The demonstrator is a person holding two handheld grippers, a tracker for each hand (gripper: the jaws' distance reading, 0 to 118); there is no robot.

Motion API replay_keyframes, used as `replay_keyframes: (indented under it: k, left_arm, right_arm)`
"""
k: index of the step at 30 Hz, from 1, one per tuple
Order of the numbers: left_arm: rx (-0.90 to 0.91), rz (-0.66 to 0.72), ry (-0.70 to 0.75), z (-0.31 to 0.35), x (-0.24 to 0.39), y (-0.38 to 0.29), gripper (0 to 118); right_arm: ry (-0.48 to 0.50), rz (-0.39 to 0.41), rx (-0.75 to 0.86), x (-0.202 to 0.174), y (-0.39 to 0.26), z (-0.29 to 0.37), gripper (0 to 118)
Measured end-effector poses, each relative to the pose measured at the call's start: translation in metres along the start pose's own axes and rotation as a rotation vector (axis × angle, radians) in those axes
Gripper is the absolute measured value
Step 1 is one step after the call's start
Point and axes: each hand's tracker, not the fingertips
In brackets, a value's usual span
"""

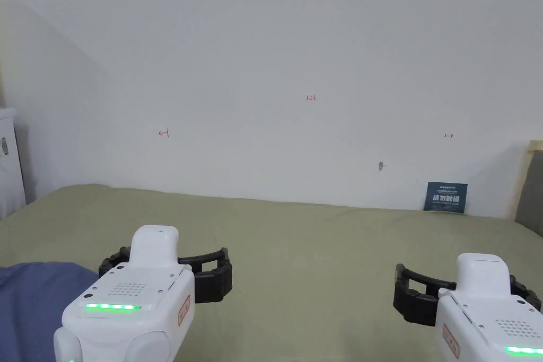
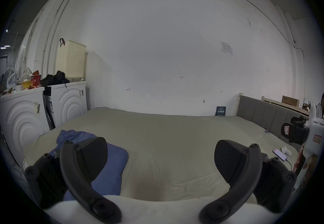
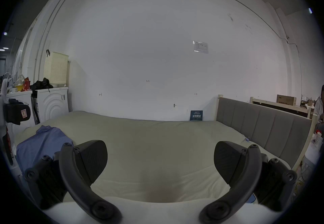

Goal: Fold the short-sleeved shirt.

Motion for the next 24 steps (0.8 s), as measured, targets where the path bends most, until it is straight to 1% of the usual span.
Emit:
replay_keyframes:
  k: [7,11,16,24]
  left_arm:
    - [-0.011,0.013,0.002,-0.0017,-0.0005,-0.0019,118]
    - [-0.007,0.010,-0.001,-0.0002,0.0010,-0.0023,118]
    - [-0.002,0.020,-0.004,0.0013,0.0014,-0.0028,118]
    - [-0.004,0.040,-0.001,0.0021,0.0007,-0.0027,118]
  right_arm:
    - [0.004,-0.002,-0.005,-0.0007,-0.0012,0.0001,118]
    - [-0.018,-0.010,-0.003,0.0008,-0.0037,-0.0002,118]
    - [-0.004,-0.021,-0.011,0.0034,-0.0041,-0.0010,118]
    - [0.013,0.018,-0.017,0.0006,-0.0064,-0.0019,118]
